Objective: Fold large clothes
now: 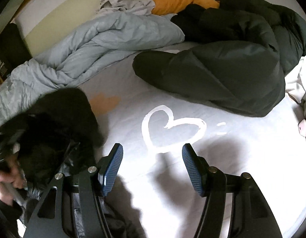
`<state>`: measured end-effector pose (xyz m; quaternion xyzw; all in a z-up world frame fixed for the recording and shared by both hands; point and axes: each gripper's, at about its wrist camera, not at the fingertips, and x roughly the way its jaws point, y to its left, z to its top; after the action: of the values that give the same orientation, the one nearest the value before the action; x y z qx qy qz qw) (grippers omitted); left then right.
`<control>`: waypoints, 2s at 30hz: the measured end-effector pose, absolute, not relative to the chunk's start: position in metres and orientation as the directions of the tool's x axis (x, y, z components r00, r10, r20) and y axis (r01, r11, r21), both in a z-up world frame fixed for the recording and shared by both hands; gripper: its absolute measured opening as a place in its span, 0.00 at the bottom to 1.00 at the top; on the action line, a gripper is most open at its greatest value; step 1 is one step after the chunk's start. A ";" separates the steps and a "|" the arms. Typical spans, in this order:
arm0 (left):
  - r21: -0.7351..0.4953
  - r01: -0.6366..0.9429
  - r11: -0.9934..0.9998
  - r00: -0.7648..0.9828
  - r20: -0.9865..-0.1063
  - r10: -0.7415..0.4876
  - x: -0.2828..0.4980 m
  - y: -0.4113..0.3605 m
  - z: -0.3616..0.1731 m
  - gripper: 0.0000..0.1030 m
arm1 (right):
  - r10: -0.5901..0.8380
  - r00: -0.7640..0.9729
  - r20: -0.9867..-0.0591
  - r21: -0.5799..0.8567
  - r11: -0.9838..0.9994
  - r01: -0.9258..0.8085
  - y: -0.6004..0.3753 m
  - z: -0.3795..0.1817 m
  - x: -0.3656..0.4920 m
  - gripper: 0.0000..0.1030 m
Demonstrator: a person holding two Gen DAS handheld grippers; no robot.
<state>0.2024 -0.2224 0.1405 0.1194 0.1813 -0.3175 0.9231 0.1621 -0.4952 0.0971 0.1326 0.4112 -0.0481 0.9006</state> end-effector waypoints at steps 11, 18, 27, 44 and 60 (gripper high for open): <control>0.289 0.734 0.614 0.668 -0.466 -0.580 0.084 -0.159 0.128 0.08 | 0.073 0.683 -0.726 0.183 0.979 0.089 -0.464 0.108 0.156 0.62; 0.383 0.697 0.606 0.697 -0.563 -0.444 0.071 -0.138 0.067 0.19 | 0.222 0.686 -0.693 0.240 0.968 -0.071 -0.426 0.116 0.142 0.62; 0.265 0.371 0.890 0.804 -0.571 -0.165 0.114 -0.069 0.053 0.57 | 0.444 0.534 -0.720 0.279 0.889 -0.363 -0.320 0.101 0.121 0.62; -0.052 0.404 0.913 0.679 -0.652 -0.338 0.063 -0.018 0.069 0.86 | 0.155 0.622 -0.767 0.037 0.979 -0.198 -0.269 0.083 0.107 0.62; -0.194 0.464 0.864 0.517 -0.733 -0.442 0.068 -0.057 0.025 0.27 | 0.123 0.594 -0.795 0.031 0.986 -0.163 -0.272 0.070 0.120 0.62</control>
<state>0.0676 -0.0574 0.0249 0.0134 0.4171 -0.2603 0.8707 0.1203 -0.2723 0.0702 -0.0224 0.4434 0.0801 0.8925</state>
